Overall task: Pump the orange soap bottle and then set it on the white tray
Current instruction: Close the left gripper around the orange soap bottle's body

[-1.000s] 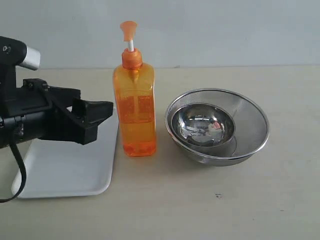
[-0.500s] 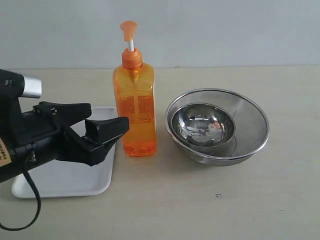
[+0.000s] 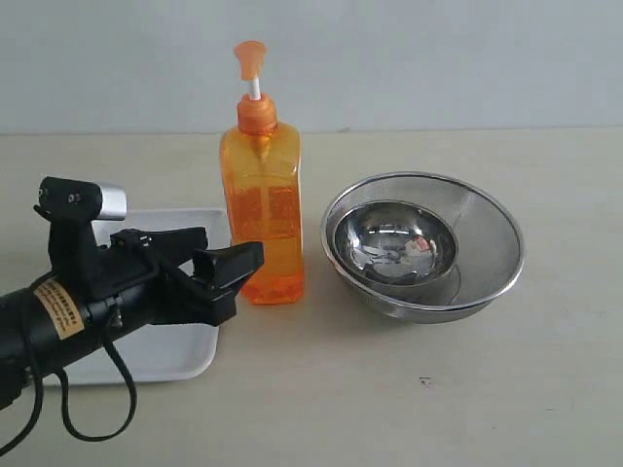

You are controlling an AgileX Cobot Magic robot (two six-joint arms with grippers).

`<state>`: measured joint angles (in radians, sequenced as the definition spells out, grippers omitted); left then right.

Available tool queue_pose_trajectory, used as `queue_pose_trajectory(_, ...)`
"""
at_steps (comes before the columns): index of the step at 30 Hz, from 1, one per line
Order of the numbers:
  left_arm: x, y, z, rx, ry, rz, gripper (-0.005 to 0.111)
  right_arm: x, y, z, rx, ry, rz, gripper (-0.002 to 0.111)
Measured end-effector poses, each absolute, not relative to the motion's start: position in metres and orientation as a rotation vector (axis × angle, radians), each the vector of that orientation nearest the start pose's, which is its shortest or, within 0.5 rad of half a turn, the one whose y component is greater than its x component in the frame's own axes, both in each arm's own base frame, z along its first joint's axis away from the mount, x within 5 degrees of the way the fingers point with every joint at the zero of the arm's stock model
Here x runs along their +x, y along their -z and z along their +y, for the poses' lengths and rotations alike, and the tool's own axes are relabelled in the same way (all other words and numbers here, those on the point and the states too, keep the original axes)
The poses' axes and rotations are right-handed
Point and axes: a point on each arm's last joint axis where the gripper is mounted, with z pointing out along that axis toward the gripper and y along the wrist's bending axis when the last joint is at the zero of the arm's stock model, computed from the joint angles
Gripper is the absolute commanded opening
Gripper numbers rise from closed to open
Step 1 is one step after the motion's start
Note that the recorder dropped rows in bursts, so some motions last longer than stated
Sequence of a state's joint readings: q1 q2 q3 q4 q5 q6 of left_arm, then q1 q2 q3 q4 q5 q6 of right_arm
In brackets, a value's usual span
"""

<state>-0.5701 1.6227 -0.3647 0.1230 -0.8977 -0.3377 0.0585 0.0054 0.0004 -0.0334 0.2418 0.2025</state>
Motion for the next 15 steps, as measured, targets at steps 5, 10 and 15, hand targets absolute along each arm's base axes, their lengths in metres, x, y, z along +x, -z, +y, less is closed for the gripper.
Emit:
queue_pose_trajectory(5, 0.212, -0.159, -0.149, 0.386, 0.685, 1.822, 0.096, 0.056, -0.191, 0.003, 0.103, -0.161, 1.731, 0.0)
queue_pose_trajectory(10, 0.212, -0.162, -0.15, 0.397, 0.699, 1.794, 0.099, 0.056, -0.191, 0.003, 0.103, -0.161, 1.731, 0.0)
queue_pose_trajectory(15, 0.216, -0.17, -0.166, 0.446, 0.749, 1.744, 0.099, 0.056, -0.191, 0.003, 0.103, -0.161, 1.731, 0.0)
